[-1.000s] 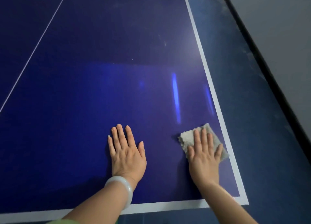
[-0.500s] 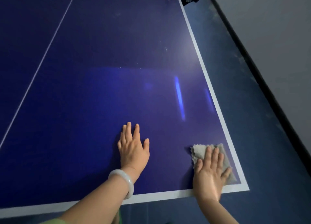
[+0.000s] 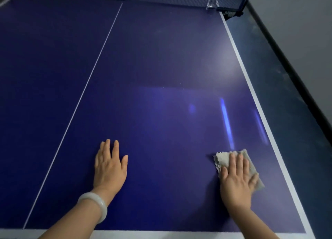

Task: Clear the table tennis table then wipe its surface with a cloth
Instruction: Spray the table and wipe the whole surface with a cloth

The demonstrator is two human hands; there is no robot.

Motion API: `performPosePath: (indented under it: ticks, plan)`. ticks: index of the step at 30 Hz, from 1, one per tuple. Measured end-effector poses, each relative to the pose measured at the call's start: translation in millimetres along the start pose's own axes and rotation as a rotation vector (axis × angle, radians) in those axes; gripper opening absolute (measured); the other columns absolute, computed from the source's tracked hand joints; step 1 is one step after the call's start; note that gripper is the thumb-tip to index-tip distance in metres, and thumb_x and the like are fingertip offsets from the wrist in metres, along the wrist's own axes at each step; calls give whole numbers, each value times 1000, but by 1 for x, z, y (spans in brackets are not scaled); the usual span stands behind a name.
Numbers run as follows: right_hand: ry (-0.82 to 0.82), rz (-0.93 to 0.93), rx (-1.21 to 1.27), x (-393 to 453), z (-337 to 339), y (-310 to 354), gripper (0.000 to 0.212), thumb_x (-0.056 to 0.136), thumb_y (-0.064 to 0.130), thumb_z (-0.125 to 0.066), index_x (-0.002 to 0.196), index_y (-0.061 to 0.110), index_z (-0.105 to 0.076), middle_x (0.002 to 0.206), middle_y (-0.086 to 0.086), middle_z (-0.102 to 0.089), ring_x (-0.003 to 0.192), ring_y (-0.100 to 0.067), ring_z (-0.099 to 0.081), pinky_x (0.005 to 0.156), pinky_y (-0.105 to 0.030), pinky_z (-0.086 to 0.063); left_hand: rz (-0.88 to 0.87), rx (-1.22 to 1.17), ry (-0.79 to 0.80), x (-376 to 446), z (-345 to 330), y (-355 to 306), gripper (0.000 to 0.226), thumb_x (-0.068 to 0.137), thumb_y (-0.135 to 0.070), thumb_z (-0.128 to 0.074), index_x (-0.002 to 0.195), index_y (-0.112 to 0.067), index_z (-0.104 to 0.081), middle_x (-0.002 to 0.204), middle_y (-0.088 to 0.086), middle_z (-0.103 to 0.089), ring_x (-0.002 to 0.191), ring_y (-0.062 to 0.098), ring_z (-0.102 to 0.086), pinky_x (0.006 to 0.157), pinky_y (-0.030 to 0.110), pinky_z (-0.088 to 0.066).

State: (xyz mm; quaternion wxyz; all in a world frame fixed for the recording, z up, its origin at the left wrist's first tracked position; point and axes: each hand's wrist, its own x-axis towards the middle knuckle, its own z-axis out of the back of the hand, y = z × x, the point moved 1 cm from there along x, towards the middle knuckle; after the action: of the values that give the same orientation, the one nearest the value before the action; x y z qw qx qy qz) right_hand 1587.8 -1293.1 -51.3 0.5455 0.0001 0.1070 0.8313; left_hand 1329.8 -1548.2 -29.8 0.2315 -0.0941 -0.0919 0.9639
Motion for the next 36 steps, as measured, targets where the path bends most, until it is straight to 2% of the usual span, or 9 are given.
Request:
performPosePath:
  ticks: [2, 9, 11, 17, 21, 25, 27, 31, 36]
  plan:
    - [-48, -45, 28, -10, -6, 37, 58, 100, 39, -23, 155, 22, -17, 163, -1, -7, 150, -21, -3, 116, -61, -3, 5, 38, -15, 1, -5, -1, 64, 102, -45, -18, 153, -8, -20, 160, 17, -14, 149, 31, -9, 121, 47, -15]
    - [49, 836, -45, -44, -30, 156, 59, 99, 42, -29, 155, 23, -20, 163, 2, -12, 150, -19, -10, 113, -57, -8, -8, 98, -39, 1, -11, -2, 68, 97, -42, -17, 150, -2, -28, 156, 23, -25, 146, 35, -20, 117, 51, -23]
    - [45, 787, -58, 6, -30, 149, 59, 99, 44, -25, 155, 25, -19, 162, 4, -9, 150, -17, -8, 115, -59, -7, -8, 99, -41, 1, -12, -1, 67, 97, -42, -17, 150, -2, -28, 156, 23, -25, 146, 36, -20, 117, 52, -23]
    - [29, -177, 93, 87, 3, 108, 57, 103, 38, -23, 156, 23, -9, 163, 1, 3, 150, -19, 6, 116, -60, 4, -16, 107, -32, 0, -13, -3, 67, 96, -40, -19, 150, -1, -27, 156, 25, -23, 146, 38, -18, 117, 54, -22]
    - [-62, 304, 3, 18, -32, 183, 61, 97, 38, -24, 154, 17, -22, 161, -5, -16, 149, -24, -13, 116, -58, 1, -16, 116, -17, 0, -13, -4, 67, 95, -39, -21, 150, 0, -26, 156, 25, -22, 147, 38, -16, 117, 54, -21]
    - [84, 854, -94, 2, -42, 230, 58, 102, 42, -18, 156, 26, -7, 163, 5, 3, 150, -15, 8, 117, -52, 7, -49, 42, -6, 3, -9, 2, 67, 93, -41, -27, 145, -1, -38, 151, 24, -34, 142, 38, -30, 114, 49, -28]
    - [52, 774, -92, 34, -40, 224, 58, 101, 43, -18, 156, 27, -9, 162, 7, 4, 150, -13, 5, 117, -53, 6, -104, -12, -59, 14, -2, 15, 60, 92, -40, -37, 138, -4, -50, 144, 19, -44, 133, 36, -44, 107, 46, -40]
    - [73, 84, 22, 68, -29, 221, 59, 102, 41, -21, 156, 27, -3, 163, 3, 8, 149, -17, 10, 117, -57, 6, 71, 15, -146, 51, 17, 64, 61, 92, -33, -55, 142, -2, -42, 149, 21, -37, 139, 36, -35, 109, 49, -38]
    - [89, 633, -49, 16, -53, 307, 60, 97, 43, -18, 155, 23, -20, 162, 0, -12, 150, -21, -8, 116, -56, 3, 191, 81, -87, 64, 16, 82, 68, 97, -42, -24, 147, 4, -30, 153, 27, -27, 145, 39, -20, 117, 53, -22]
